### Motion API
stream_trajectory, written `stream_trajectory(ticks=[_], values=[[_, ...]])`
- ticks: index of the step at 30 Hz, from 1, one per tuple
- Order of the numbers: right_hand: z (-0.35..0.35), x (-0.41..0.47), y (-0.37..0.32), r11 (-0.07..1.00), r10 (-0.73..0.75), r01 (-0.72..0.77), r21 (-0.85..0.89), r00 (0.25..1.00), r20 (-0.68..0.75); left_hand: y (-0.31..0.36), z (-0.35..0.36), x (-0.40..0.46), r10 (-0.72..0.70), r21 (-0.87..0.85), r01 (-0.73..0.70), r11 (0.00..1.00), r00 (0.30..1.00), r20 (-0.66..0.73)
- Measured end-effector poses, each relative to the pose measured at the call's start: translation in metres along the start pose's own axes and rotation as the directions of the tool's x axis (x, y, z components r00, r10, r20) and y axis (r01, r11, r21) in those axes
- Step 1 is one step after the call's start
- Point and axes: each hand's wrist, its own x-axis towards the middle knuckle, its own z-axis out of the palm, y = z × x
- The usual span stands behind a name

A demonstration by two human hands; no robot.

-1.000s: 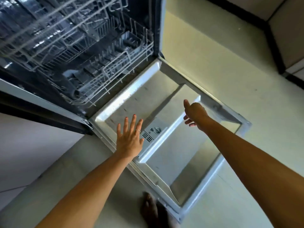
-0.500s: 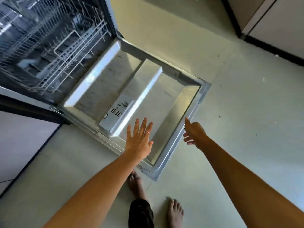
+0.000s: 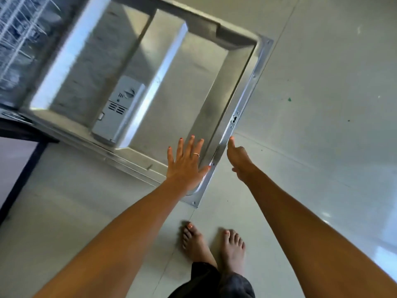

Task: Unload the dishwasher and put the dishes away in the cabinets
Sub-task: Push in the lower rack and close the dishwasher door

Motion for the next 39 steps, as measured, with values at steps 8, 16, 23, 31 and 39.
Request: stream_trajectory(ticks=[8,16,23,31,39], values=[[0.038,0.047,0.030,0.928,0.021,-0.072,0.366,0.990,0.142,-0.012,0.047,0.018,0.285,0.153,-0.270,0.951,0.954,-0.091],[0.039,0.035,0.020,0.900,0.027,-0.105,0.423,0.982,0.185,-0.013,0.047,0.017,0.304,0.159,-0.286,0.945,0.947,-0.108],[0.023,-0.059,-0.020,0.909,0.072,-0.092,0.407,0.995,0.064,-0.005,-0.027,-0.045,0.279,0.040,-0.276,0.960,0.947,-0.161],[0.020,-0.222,-0.137,0.906,0.047,-0.058,0.419,0.998,0.036,-0.039,-0.187,-0.141,0.177,-0.017,-0.199,0.980,0.904,-0.389],[0.052,-0.337,-0.246,0.937,-0.206,0.197,0.287,0.979,0.002,-0.093,-0.314,-0.199,-0.112,-0.094,0.071,0.993,0.811,-0.575]])
